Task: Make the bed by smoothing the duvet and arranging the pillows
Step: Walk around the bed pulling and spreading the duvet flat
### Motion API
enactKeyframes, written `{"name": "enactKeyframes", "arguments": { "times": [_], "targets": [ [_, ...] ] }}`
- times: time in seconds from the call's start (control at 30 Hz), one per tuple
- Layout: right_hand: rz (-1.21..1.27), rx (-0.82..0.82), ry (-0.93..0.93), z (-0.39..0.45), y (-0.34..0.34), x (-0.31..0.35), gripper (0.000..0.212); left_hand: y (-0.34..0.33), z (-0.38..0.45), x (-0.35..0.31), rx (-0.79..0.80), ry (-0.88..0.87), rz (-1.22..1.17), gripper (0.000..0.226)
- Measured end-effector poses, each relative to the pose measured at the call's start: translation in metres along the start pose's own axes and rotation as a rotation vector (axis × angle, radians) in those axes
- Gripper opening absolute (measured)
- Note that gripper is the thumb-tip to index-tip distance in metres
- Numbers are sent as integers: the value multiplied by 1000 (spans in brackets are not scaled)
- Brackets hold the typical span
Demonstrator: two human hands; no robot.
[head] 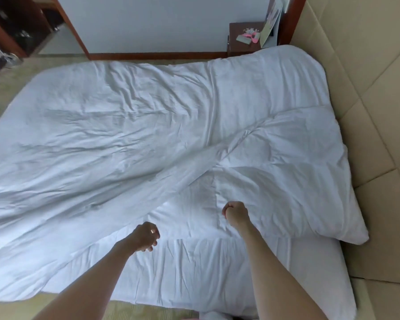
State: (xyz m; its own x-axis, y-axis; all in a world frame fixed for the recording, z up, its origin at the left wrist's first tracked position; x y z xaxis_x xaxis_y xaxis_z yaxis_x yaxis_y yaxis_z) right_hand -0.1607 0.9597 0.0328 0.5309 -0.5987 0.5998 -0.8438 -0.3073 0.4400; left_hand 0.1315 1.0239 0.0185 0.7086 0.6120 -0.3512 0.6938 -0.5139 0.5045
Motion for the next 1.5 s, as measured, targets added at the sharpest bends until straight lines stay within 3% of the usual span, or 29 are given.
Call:
{"name": "enactKeyframes", "arguments": {
  "times": [0.13, 0.43, 0.77, 1.1, 1.23, 1.37, 1.5],
  "targets": [
    [-46, -2, 72, -36, -49, 17, 35, 19, -35, 75, -100, 40, -100, 18],
    [-156, 97, 161, -148, -185, 43, 38, 44, -115, 237, -126, 8, -216, 20],
    [-180, 96, 143, -197, -273, 59, 36, 68, -149, 318, -172, -40, -406, 22],
    [-27, 179, 55, -143, -368, 85, 20, 100, -114, 360, -145, -6, -513, 24],
    [138, 223, -106, -97, -422, 95, 17, 126, -75, 377, -146, 44, -537, 24],
    [226, 243, -249, -44, -456, 96, 46, 143, -25, 391, -114, 96, -530, 25],
    [445, 153, -377, -2, -462, 98, 57, 152, 14, 391, -52, 106, -565, 24]
  ]
}}
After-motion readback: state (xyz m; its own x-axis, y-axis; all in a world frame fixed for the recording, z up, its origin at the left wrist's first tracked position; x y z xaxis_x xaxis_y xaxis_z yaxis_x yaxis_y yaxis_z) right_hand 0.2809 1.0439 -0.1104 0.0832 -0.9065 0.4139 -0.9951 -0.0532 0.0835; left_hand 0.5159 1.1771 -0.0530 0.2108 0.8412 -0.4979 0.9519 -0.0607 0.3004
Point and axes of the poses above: each hand's wrist, its own z-axis towards the middle knuckle, its own y-axis out of the back of the hand, x = y × z, the point moved 1 cm from there along z, towards the middle knuckle, and after that the axes turned 5 degrees about -z, right-handed, at the moved point
